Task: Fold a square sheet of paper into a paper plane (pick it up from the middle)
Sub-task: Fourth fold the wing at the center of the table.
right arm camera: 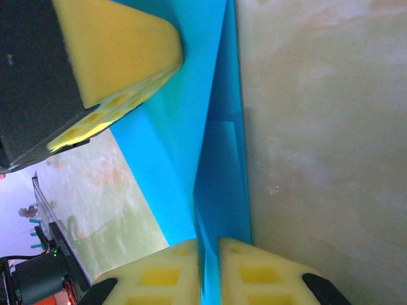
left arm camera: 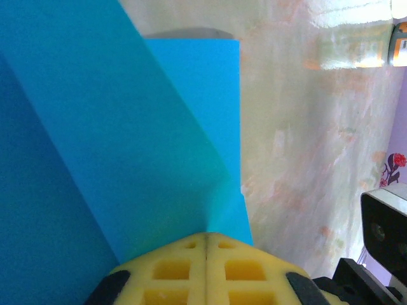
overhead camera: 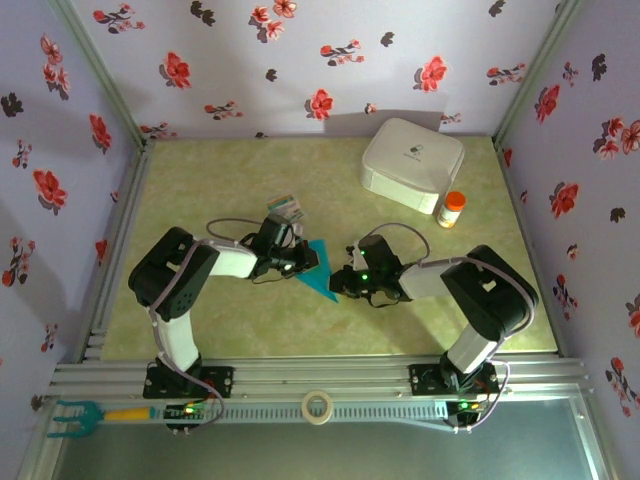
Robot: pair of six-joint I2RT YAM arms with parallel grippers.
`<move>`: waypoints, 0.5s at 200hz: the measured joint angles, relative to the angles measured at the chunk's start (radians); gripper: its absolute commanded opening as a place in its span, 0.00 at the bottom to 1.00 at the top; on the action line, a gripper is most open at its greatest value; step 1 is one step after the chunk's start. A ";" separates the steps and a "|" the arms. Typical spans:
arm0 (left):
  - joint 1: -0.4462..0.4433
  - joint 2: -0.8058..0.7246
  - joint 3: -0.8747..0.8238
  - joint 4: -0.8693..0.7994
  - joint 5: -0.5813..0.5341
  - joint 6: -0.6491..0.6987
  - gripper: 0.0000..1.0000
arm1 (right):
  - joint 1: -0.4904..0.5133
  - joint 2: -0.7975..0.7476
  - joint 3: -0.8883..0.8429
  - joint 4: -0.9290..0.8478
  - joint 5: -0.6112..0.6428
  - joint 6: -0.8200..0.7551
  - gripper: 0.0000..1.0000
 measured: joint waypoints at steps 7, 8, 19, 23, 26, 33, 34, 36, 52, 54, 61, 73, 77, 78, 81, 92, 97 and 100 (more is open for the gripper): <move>0.000 0.001 0.000 0.000 0.000 0.000 0.01 | 0.001 -0.003 -0.001 -0.003 0.000 0.000 0.18; 0.000 0.001 0.000 0.000 0.000 0.000 0.01 | 0.001 -0.003 -0.001 -0.003 0.000 0.000 0.18; 0.000 0.001 0.000 0.001 0.000 0.000 0.01 | 0.002 -0.014 -0.005 -0.014 0.003 0.000 0.19; 0.000 0.001 0.000 0.001 0.000 0.000 0.01 | 0.003 -0.018 -0.008 -0.016 0.003 0.000 0.19; 0.000 0.001 0.000 0.001 0.000 0.000 0.00 | 0.003 -0.021 -0.009 -0.021 0.004 0.000 0.19; 0.000 0.001 0.000 0.001 0.000 0.000 0.01 | 0.004 -0.030 -0.013 -0.030 0.005 0.000 0.18; 0.000 0.001 0.000 0.001 0.000 0.000 0.01 | 0.004 -0.031 -0.014 -0.031 0.005 0.000 0.18; 0.000 0.001 0.000 0.001 0.000 0.000 0.01 | 0.004 -0.033 -0.015 -0.034 0.005 0.000 0.18; 0.000 0.001 0.000 0.001 0.000 0.000 0.00 | 0.005 -0.046 -0.026 -0.045 0.008 0.000 0.15; 0.000 0.001 0.000 0.001 0.000 0.000 0.00 | 0.005 -0.047 -0.027 -0.047 0.008 0.000 0.15; 0.000 0.001 0.000 0.001 0.000 0.000 0.01 | 0.006 -0.049 -0.031 -0.050 0.010 0.000 0.11; 0.000 0.001 0.000 0.001 0.001 0.000 0.01 | 0.007 -0.049 -0.034 -0.053 0.011 0.002 0.10; 0.000 0.001 0.000 0.001 0.001 0.000 0.01 | 0.008 -0.049 -0.035 -0.054 0.011 0.001 0.10; 0.000 0.001 0.000 0.001 0.002 0.000 0.01 | 0.008 -0.049 -0.035 -0.055 0.011 0.000 0.10; 0.000 0.001 0.000 0.001 0.002 0.000 0.01 | 0.008 -0.049 -0.035 -0.055 0.011 0.000 0.10; 0.000 0.001 0.000 0.001 0.003 0.000 0.01 | 0.010 -0.049 -0.037 -0.055 0.011 0.001 0.10; 0.000 0.001 0.000 0.001 0.003 0.000 0.01 | 0.010 -0.049 -0.037 -0.055 0.011 0.000 0.10; 0.000 0.001 0.000 0.001 0.003 0.000 0.01 | 0.010 -0.049 -0.037 -0.055 0.011 0.000 0.10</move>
